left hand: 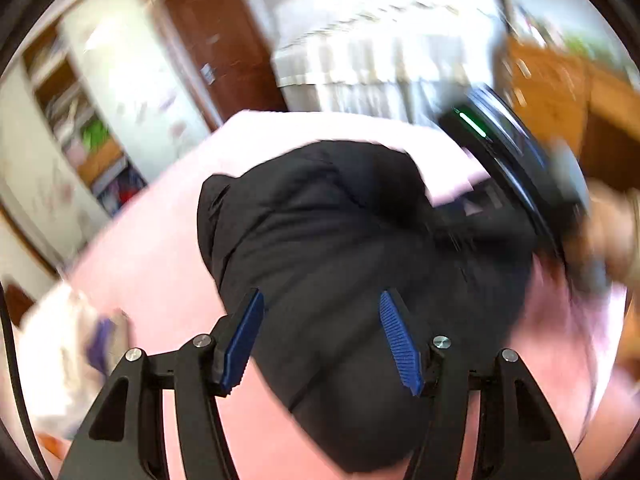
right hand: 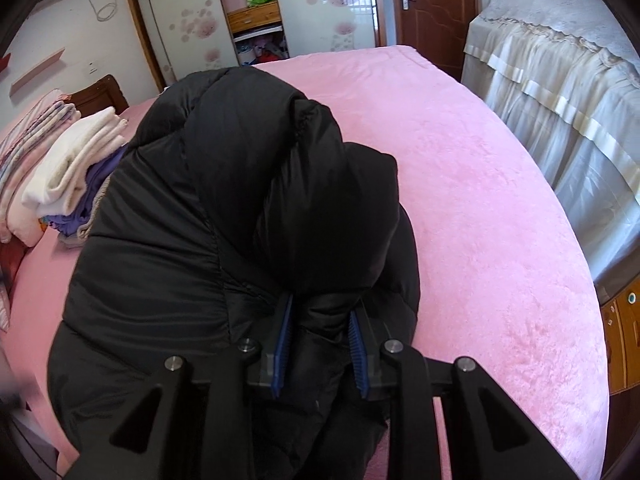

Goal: Fold large clothes

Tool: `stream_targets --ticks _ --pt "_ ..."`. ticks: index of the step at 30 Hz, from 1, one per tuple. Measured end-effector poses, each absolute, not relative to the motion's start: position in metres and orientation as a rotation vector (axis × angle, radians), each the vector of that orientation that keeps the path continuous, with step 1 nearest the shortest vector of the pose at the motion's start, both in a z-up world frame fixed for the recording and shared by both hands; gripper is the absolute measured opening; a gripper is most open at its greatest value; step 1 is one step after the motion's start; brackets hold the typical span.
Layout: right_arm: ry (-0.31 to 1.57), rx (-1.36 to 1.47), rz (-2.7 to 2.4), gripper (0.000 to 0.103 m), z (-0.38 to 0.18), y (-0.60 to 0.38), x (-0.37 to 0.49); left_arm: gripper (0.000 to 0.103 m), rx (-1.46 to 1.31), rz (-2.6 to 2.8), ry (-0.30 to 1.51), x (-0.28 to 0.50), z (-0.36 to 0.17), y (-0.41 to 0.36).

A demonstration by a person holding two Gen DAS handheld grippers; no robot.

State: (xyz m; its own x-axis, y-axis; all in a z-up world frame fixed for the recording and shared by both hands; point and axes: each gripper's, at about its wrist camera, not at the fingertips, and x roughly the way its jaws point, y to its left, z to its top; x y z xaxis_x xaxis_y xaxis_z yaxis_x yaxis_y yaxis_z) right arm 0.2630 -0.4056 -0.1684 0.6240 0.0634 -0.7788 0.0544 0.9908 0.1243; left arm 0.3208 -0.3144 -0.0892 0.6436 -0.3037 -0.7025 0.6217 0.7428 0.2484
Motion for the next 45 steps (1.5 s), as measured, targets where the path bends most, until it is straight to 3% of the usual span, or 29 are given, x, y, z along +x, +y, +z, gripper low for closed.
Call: stream_targets --ticks 5,11,27,35,38,42,45 --pt "0.867 0.139 -0.041 0.025 -0.178 -0.400 0.255 0.059 0.437 -0.498 0.798 0.393 -0.125 -0.333" --pt "0.841 0.173 -0.083 0.026 -0.194 -0.397 0.252 0.060 0.445 -0.435 0.810 0.429 -0.179 -0.345" --pt "0.845 0.231 -0.146 0.028 -0.240 -0.392 0.269 0.061 0.389 -0.404 0.775 0.433 -0.244 -0.330" --pt "0.867 0.198 -0.169 0.028 -0.240 -0.387 0.273 0.062 0.408 -0.380 0.747 0.422 -0.245 -0.327" --pt "0.873 0.153 -0.173 0.032 -0.227 -0.382 0.272 0.069 0.395 -0.361 0.743 0.416 -0.235 -0.325" --pt "0.873 0.109 -0.183 0.036 -0.207 -0.376 0.269 0.087 0.309 -0.331 0.786 0.410 -0.216 -0.312" --pt "0.864 0.115 -0.179 0.040 -0.189 -0.375 0.262 0.090 0.240 -0.320 0.812 0.404 -0.201 -0.302"
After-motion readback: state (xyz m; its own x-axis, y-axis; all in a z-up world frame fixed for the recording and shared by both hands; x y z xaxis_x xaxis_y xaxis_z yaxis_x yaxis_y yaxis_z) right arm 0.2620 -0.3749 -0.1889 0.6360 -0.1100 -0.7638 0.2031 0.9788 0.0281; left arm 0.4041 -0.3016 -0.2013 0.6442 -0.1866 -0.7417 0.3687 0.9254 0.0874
